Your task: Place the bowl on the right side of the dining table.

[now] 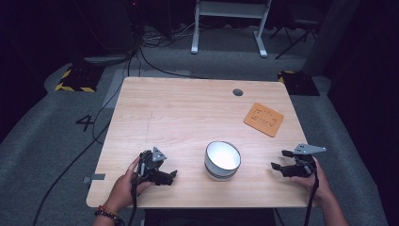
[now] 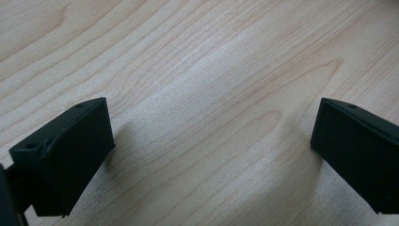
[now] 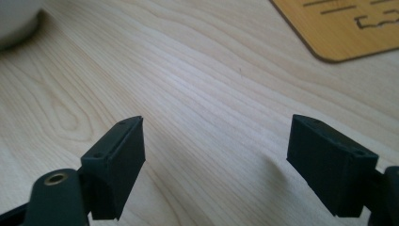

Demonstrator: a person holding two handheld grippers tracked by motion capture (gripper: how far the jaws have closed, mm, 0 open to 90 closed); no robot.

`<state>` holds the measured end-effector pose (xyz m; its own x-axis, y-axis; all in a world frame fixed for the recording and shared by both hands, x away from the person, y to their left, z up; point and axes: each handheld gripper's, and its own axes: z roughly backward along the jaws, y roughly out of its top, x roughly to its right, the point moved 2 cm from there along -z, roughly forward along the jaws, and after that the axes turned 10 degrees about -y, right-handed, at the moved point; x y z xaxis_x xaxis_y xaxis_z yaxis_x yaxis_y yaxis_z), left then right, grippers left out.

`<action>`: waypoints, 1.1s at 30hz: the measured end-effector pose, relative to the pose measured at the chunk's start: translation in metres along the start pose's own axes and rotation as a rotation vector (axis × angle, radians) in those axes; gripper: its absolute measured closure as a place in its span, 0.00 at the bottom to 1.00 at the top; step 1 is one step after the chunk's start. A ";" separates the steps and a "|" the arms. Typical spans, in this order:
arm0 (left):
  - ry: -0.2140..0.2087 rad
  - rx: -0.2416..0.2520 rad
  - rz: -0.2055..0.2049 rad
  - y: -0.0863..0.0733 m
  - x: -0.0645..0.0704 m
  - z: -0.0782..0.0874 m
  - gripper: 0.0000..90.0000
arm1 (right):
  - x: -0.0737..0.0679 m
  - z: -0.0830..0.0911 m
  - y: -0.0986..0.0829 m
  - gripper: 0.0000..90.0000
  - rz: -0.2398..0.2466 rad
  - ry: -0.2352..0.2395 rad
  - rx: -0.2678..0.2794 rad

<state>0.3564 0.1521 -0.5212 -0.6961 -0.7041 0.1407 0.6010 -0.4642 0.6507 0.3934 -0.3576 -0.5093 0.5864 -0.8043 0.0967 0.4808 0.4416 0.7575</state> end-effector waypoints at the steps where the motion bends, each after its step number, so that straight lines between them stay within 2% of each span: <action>1: 0.000 0.000 0.000 0.000 0.000 0.000 0.00 | -0.001 0.001 0.002 0.22 0.001 0.004 0.011; 4: -0.002 -0.002 0.001 0.000 0.000 0.000 0.00 | -0.005 0.006 0.006 0.25 0.021 0.015 0.026; 7: 0.000 0.000 0.000 0.000 0.000 0.000 0.00 | -0.010 0.010 0.012 0.26 0.030 0.047 0.045; 10: 0.000 0.000 0.001 0.000 0.000 0.000 0.00 | -0.013 0.012 0.014 0.26 0.029 0.054 0.052; 16: -0.003 -0.001 0.001 0.000 0.000 0.000 0.00 | -0.024 0.018 0.023 0.29 0.078 0.080 0.072; 24: -0.001 0.000 0.001 0.000 0.000 0.000 0.00 | -0.031 0.019 0.028 0.29 0.084 0.112 0.092; 26: -0.001 -0.001 0.000 0.000 0.000 0.000 0.00 | -0.034 0.018 0.030 0.28 0.103 0.097 0.084; 32: -0.001 -0.001 0.000 0.000 0.000 0.000 0.00 | -0.040 0.018 0.036 0.28 0.109 0.114 0.099; 33: 0.000 0.000 0.001 0.000 0.000 0.000 0.00 | -0.043 0.019 0.039 0.28 0.107 0.130 0.105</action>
<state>0.3563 0.1520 -0.5211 -0.6959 -0.7040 0.1414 0.6013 -0.4638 0.6506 0.3749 -0.3135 -0.4720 0.7130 -0.6938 0.1013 0.3445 0.4725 0.8113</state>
